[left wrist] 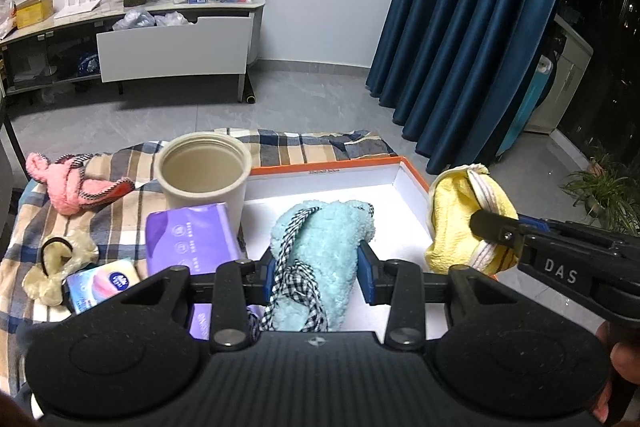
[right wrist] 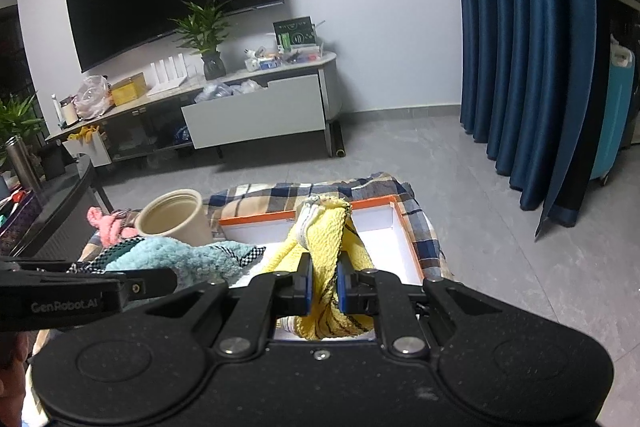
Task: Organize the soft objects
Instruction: 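Open both tools to drop the cloth and towel into the white box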
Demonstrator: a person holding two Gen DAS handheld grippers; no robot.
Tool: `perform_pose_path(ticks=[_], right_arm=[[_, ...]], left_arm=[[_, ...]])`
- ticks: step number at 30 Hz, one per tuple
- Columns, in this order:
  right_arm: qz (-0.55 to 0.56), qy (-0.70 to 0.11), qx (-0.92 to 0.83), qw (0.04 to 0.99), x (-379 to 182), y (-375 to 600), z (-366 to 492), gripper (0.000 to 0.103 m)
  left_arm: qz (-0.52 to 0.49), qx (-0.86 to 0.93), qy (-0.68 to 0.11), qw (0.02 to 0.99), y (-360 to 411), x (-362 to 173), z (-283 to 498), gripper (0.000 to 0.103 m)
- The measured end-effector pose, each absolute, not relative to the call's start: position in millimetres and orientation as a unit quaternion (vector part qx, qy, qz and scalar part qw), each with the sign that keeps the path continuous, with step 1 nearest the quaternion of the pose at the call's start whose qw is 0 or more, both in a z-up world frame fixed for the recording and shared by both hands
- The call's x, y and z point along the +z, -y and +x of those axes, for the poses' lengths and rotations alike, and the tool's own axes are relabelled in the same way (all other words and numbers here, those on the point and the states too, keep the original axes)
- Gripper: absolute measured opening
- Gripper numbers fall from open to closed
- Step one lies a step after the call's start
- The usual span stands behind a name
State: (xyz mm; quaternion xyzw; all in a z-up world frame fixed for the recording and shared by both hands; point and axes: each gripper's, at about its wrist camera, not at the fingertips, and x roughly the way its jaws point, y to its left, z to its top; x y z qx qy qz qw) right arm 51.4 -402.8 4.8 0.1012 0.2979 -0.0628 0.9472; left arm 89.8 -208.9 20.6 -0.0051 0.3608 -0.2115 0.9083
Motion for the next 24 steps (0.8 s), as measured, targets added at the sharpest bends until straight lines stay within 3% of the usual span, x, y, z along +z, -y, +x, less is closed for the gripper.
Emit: perform_pose_path(ticks=[12, 13, 14, 15, 16, 17, 24], right_arm=[[0.098, -0.318, -0.071, 0.940, -13, 422, 97, 0.016], [0.097, -0.316, -0.072, 0.941, -13, 423, 100, 0.019], [0.097, -0.312, -0.075, 0.942, -13, 425, 102, 0.028], [0.099, -0.305, -0.076, 0.944, -13, 428, 104, 0.039], [0.101, -0.300, -0.078, 0.945, -12, 429, 106, 0.058], [0.104, -0.294, -0.078, 0.947, -11, 430, 106, 0.064], [0.104, -0.280, -0.082, 0.951, 2, 426, 91, 0.064]], left_arm=[[-0.001, -0.209, -0.385, 0.899, 230, 5, 118, 0.040], [-0.002, -0.209, -0.387, 0.898, 232, 4, 121, 0.041], [-0.003, -0.209, -0.389, 0.897, 233, 3, 124, 0.042], [-0.006, -0.210, -0.390, 0.897, 234, 2, 127, 0.046], [-0.010, -0.215, -0.390, 0.895, 235, 1, 131, 0.053], [-0.017, -0.222, -0.391, 0.893, 236, 0, 134, 0.053], [-0.024, -0.227, -0.384, 0.895, 232, 7, 133, 0.063]])
